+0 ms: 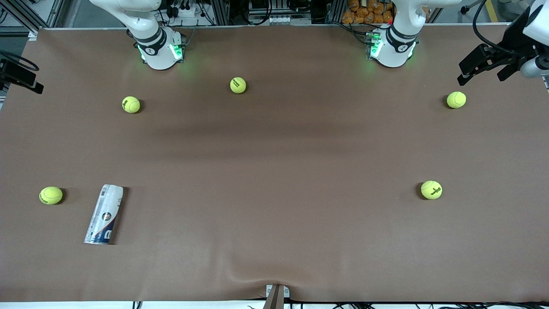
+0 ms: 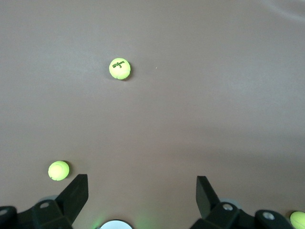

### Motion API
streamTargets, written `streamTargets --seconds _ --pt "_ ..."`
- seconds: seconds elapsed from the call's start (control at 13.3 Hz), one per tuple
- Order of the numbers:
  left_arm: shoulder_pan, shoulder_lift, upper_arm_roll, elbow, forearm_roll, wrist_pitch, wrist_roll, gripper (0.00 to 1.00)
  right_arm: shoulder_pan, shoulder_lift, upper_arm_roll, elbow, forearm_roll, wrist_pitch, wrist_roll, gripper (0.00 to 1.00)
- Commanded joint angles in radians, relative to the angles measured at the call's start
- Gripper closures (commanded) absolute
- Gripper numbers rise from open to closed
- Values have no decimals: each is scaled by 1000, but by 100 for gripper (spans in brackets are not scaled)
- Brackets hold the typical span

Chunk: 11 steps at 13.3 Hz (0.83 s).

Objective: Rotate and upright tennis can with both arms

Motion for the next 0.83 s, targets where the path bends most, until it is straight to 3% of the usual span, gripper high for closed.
streamTargets --seconds 0.0,0.15,0.75 --pt "15 -7 -8 -6 19 5 6 0 59 -31 -30 6 -18 -18 19 0" --pt "16 5 -8 -6 19 5 14 0 98 -37 -82 3 -12 -20 19 0" --pt "18 25 -8 -6 19 -24 43 0 85 -26 -84 3 -12 -17 18 0"
